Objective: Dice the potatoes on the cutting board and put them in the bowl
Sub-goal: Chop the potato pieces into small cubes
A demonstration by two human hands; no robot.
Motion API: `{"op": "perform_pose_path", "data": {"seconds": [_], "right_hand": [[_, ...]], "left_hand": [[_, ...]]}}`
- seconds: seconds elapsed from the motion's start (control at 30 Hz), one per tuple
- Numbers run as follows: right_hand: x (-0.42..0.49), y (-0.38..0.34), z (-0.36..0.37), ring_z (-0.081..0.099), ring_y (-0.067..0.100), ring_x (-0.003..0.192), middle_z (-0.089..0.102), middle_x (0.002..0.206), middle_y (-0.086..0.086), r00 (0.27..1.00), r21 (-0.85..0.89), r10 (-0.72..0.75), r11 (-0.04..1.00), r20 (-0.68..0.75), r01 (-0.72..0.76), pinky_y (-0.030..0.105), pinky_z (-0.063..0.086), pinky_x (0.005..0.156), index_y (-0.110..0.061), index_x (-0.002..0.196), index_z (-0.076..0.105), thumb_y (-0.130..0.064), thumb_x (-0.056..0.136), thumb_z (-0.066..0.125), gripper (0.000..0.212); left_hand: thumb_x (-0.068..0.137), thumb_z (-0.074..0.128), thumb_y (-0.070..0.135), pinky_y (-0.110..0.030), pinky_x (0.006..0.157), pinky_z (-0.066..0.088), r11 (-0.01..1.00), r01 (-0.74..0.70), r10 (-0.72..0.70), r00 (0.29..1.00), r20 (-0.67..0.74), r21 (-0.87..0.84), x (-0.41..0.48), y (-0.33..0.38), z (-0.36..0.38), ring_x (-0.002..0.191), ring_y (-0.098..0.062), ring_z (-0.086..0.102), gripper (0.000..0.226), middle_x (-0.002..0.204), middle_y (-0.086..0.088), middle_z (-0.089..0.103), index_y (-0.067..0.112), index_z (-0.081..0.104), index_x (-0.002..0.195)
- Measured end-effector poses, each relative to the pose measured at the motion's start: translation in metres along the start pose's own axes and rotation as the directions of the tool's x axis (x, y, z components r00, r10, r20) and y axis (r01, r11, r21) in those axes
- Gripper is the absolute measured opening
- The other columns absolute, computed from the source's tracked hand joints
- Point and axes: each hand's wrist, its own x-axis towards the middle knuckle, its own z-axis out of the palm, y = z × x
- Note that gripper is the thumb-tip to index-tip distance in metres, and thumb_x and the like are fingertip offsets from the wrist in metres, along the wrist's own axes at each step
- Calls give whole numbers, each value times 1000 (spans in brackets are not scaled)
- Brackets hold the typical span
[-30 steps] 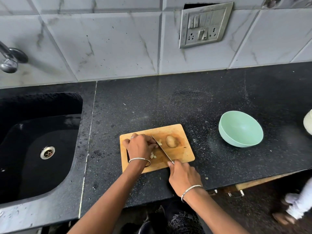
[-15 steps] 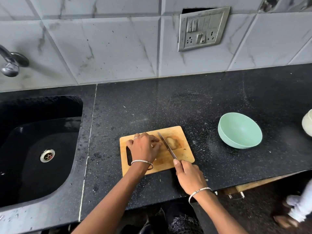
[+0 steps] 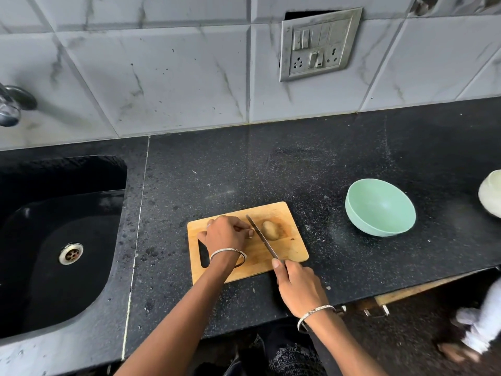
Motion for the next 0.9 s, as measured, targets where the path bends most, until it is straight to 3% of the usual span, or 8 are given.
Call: {"op": "perform_pose_path", "data": {"seconds": [0.13, 0.3, 0.53, 0.7, 0.8, 0.9], "right_hand": [[-1, -3, 0, 59, 36, 101, 63, 102, 9, 1000, -38, 3, 999, -4, -3, 39, 40, 72, -22, 104, 59, -54, 101, 24, 48], [-1, -2, 4, 63, 34, 93, 67, 96, 7, 996, -113, -59, 992, -67, 51, 36, 39, 64, -22, 99, 58, -52, 101, 24, 46], [-4, -12, 11, 64, 35, 98, 66, 103, 8, 995, -197, -20, 980, -95, 1, 36, 38, 65, -20, 109, 56, -49, 102, 26, 42], [9, -8, 6, 60, 37, 99, 64, 105, 13, 997, -42, 68, 997, 44, -66, 39, 46, 76, -15, 103, 60, -50, 101, 31, 45], [16, 3, -2, 62, 33, 86, 66, 90, 12, 992, 47, 33, 998, 120, -39, 38, 47, 73, -14, 87, 62, -56, 99, 32, 53], [14, 8, -4, 62, 29, 79, 66, 82, 9, 996, 43, -3, 999, 94, -2, 40, 50, 75, -16, 81, 62, -59, 98, 31, 56]], "left_hand": [[69, 80, 39, -36, 73, 20, 1000, 0, 0, 1000, 7, 22, 2, 0, 2, 96, -15, 54, 13, 68, 15, 67, 38, 70, 62], [71, 78, 39, -36, 72, 21, 998, -16, 16, 1000, 11, 56, 3, 1, 3, 94, -16, 55, 5, 71, 14, 69, 38, 73, 71], [73, 70, 35, -37, 74, 21, 995, -37, 35, 999, 18, 98, 5, 5, 3, 91, -17, 55, 3, 71, 12, 68, 35, 73, 72], [73, 67, 29, -38, 74, 21, 985, -70, 63, 997, 45, 159, 8, 7, -1, 94, -22, 51, 11, 66, 6, 65, 28, 69, 61], [74, 64, 28, -38, 75, 23, 972, -81, 77, 997, 25, 220, 14, 7, -9, 96, -26, 52, 14, 73, 3, 65, 22, 69, 62], [75, 64, 30, -39, 77, 25, 970, -48, 42, 999, 31, 236, 19, 0, -23, 95, -27, 54, 12, 80, 3, 67, 24, 73, 70]]}}
